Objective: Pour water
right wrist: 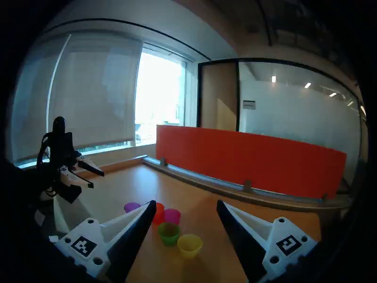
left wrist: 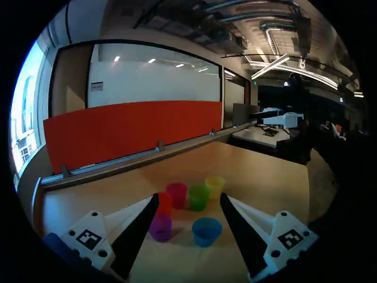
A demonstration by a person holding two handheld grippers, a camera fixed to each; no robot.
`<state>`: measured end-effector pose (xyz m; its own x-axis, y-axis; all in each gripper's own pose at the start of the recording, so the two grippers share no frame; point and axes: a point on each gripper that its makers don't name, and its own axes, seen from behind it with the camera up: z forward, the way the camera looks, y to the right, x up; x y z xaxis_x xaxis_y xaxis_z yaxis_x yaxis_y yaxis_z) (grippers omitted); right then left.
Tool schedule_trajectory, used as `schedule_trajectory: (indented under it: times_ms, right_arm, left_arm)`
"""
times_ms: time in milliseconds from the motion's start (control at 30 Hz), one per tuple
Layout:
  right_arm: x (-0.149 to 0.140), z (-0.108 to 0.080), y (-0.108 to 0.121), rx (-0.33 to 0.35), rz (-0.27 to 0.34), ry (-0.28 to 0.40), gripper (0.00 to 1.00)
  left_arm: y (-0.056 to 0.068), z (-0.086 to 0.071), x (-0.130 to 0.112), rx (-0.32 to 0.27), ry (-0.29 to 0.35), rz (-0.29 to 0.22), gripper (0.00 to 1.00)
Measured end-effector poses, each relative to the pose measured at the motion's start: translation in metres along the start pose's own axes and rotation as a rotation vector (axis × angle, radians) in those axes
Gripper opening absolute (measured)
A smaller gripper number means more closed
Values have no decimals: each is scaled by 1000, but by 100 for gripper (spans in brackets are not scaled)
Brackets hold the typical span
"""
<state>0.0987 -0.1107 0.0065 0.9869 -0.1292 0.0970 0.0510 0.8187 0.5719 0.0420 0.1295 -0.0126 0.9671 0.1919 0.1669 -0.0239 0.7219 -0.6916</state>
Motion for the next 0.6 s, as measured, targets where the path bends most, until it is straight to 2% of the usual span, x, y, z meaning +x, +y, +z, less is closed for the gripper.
schedule_trajectory:
  times_ms: [167,367,600]
  right_arm:
    - [-8,5,-4,13,-22,-42,99]
    - [-12,11,-4,27,-15,-60,100]
    - [-23,18,-6,54,-8,-98,100]
  left_arm:
    - [10,8,-21,-49,-61,41,96]
    - [21,17,-37,-102,-105,69,96]
    - [26,26,-54,-139,-142,84,96]
